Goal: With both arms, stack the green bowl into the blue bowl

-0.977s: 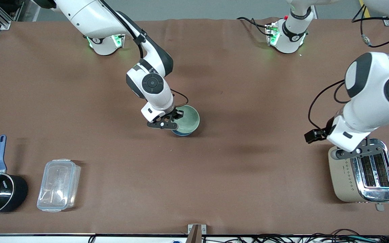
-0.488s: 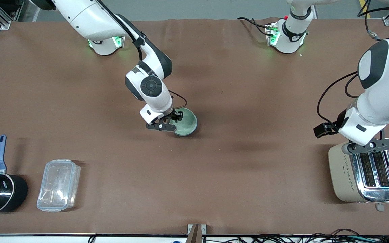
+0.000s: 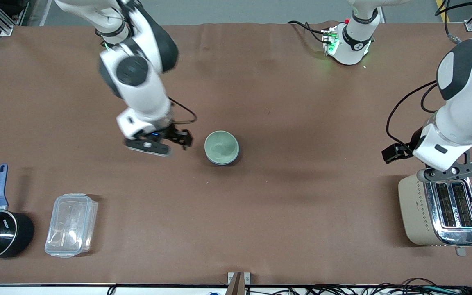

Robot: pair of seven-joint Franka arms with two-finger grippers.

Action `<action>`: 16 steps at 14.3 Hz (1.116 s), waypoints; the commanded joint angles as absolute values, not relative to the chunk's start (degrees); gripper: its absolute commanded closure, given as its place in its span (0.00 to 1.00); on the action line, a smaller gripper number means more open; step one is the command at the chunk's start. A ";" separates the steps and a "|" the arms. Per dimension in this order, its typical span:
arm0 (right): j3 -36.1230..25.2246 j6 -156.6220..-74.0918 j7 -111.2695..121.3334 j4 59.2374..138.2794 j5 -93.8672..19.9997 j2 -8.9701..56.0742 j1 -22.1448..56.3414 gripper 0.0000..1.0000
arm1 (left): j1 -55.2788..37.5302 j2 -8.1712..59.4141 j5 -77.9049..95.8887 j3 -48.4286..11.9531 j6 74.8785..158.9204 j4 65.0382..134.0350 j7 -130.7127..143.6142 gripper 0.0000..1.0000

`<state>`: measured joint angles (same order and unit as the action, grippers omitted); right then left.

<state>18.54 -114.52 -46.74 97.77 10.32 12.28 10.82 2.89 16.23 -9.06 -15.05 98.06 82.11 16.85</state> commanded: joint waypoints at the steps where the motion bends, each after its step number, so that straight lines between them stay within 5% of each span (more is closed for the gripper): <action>1: 12.60 -110.94 -37.31 100.37 10.64 4.33 8.43 0.00 | 3.34 11.61 -7.13 -14.86 96.33 82.26 11.97 0.00; 4: 4.77 -103.30 -21.24 99.15 8.02 -1.39 8.09 0.00 | 6.24 8.10 -5.45 -15.03 92.92 82.44 4.94 0.00; 7: -3.40 -89.17 -6.55 89.86 3.35 -2.37 7.56 0.00 | 6.42 6.33 -5.36 -14.68 90.98 82.79 4.66 0.00; 12: -3.25 -87.27 -1.32 85.96 0.44 -1.23 1.67 0.00 | 5.98 2.30 -3.01 -13.81 89.91 86.38 4.31 0.00; 16: -2.02 -87.71 -2.45 85.78 0.53 -0.79 1.41 0.00 | 2.37 -3.42 -0.26 -6.51 89.83 92.01 0.89 0.00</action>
